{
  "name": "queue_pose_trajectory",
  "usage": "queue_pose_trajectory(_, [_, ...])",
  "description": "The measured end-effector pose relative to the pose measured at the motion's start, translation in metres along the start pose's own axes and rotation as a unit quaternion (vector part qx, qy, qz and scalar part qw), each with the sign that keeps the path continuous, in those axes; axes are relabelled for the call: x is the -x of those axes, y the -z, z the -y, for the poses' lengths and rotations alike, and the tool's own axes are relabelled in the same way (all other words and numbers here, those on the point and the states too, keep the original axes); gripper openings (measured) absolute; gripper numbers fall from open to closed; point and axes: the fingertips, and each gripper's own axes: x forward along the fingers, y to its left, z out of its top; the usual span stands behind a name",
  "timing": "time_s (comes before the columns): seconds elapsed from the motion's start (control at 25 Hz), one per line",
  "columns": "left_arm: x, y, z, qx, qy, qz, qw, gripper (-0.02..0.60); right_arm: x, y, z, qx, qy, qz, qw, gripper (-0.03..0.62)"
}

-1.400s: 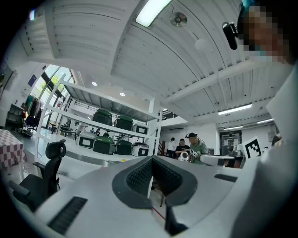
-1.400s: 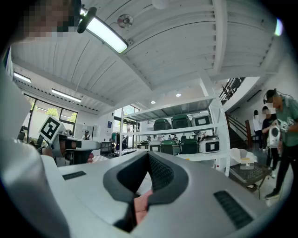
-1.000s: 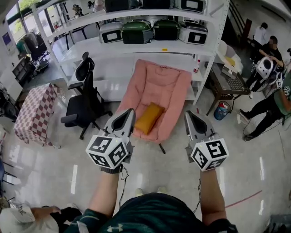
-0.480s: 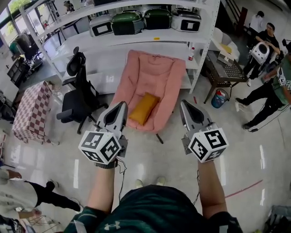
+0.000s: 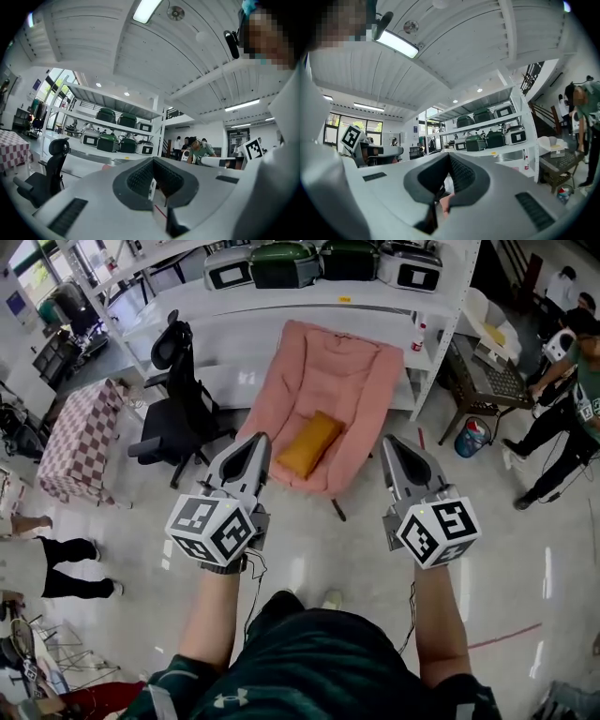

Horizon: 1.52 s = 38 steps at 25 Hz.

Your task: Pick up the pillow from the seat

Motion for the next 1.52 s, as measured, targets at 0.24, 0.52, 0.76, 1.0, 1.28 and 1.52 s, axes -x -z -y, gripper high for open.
queue_pose_trajectory(0.24, [-0.012, 0.009, -0.004, -0.005, -0.011, -0.006, 0.9999, 0.005, -0.007, 0.011, 0.012, -0.010, -0.007, -0.003, 1.000, 0.002])
queue_pose_trajectory(0.52, [-0.037, 0.029, -0.025, -0.002, -0.005, -0.018, 0.9998, 0.005, -0.036, 0.034, 0.020, -0.020, -0.010, -0.017, 1.000, 0.002])
queue_pose_trajectory(0.76, [-0.075, 0.045, -0.061, 0.003, 0.004, -0.027, 0.9996, 0.005, -0.080, 0.059, 0.029, -0.026, -0.001, -0.046, 0.999, 0.003])
queue_pose_trajectory(1.0, [-0.126, 0.063, -0.113, 0.000, 0.018, -0.039, 0.9991, 0.005, -0.146, 0.086, 0.046, -0.032, 0.015, -0.074, 0.997, 0.003])
queue_pose_trajectory(1.28, [-0.177, 0.095, -0.177, 0.003, 0.035, -0.060, 0.9976, 0.005, -0.219, 0.139, 0.062, -0.055, 0.050, -0.111, 0.991, 0.003])
queue_pose_trajectory(1.52, [-0.208, 0.123, -0.217, 0.003, 0.044, -0.080, 0.9958, 0.005, -0.261, 0.180, 0.071, -0.073, 0.070, -0.135, 0.986, 0.003])
